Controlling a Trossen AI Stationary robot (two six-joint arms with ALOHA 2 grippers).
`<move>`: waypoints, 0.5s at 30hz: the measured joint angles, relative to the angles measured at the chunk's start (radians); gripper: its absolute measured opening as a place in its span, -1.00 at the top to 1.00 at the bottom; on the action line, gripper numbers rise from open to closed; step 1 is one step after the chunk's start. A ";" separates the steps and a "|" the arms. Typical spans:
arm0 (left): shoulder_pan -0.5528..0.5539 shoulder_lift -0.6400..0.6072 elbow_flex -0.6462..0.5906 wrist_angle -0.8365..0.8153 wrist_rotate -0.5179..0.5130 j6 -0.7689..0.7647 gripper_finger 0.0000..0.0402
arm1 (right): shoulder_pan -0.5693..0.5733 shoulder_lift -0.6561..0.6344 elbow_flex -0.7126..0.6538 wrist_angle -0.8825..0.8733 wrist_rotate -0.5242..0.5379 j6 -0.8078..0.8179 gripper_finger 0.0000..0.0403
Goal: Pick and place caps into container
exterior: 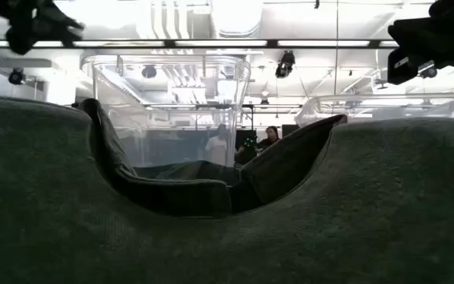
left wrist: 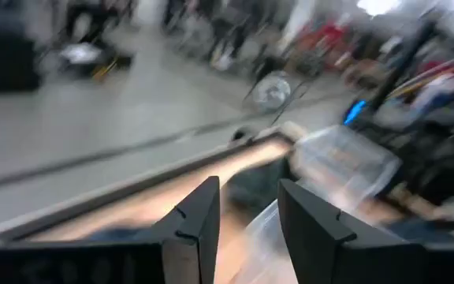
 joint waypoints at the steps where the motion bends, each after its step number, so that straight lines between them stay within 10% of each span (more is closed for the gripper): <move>1: 0.000 0.008 0.015 -0.089 -0.009 -0.073 0.39 | 0.000 0.000 0.000 0.000 0.000 0.000 0.81; 15: 0.000 -0.043 -0.217 -0.080 -0.008 -0.263 0.39 | 0.000 0.000 0.000 0.000 0.000 0.000 0.81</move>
